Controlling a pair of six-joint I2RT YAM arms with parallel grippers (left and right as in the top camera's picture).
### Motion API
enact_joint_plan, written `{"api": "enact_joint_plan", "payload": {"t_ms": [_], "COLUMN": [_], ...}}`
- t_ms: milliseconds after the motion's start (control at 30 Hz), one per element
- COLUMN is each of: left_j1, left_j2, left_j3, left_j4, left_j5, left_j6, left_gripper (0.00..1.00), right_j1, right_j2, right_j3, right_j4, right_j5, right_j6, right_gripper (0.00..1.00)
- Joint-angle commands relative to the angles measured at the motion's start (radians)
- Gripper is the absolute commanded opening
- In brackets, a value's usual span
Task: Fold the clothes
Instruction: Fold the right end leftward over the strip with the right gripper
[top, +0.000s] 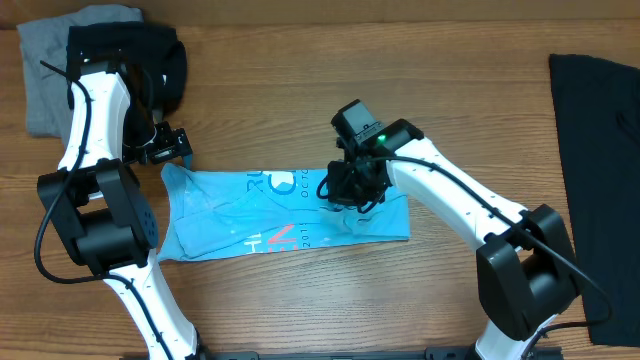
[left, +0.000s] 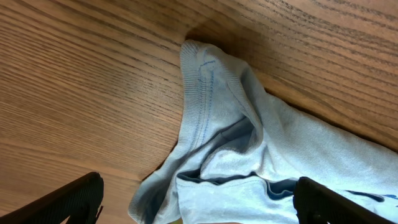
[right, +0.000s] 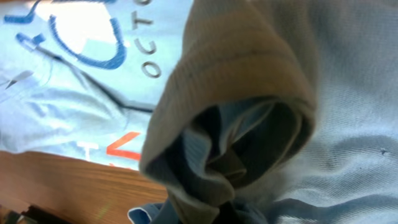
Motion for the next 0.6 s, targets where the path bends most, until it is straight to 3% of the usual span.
{"api": "enact_joint_plan", "payload": {"t_ms": [0,233,300,333,400,500,567], "left_j1": [-0.001,-0.001,-0.001,-0.001,-0.001,-0.001,-0.001], "left_j2": [-0.013,-0.013,-0.013,-0.013,-0.013,-0.013,-0.013], "left_j3": [0.018,0.018,0.018,0.018,0.018,0.018,0.018], "left_j4": [-0.001,-0.003,-0.003,-0.004,-0.005,-0.006,-0.006], "left_j5": [0.011,0.012,0.012,0.012,0.012,0.012,0.012], "left_j6": [0.019,0.019,0.019,0.019,0.019,0.019,0.019], "left_gripper": [1.00,1.00,1.00,1.00,1.00,1.00,1.00], "right_j1": [0.017,0.054,0.077,0.084,0.093,0.090,0.071], "right_j2": [-0.017,-0.017,-0.017,-0.017,-0.017,-0.017,-0.017], "right_j3": [0.012,0.012,0.012,0.012,0.012,0.015,0.032], "right_j4": [0.011,0.044,0.069,0.077,0.091,0.100,0.090], "right_j5": [-0.019,-0.021,-0.030,-0.029,-0.037,-0.052,-0.053], "right_j6": [0.005,0.008,0.011,0.011,0.011,0.002,-0.008], "right_gripper": [0.08,0.20,0.56,0.65,0.65,0.49,0.49]}}
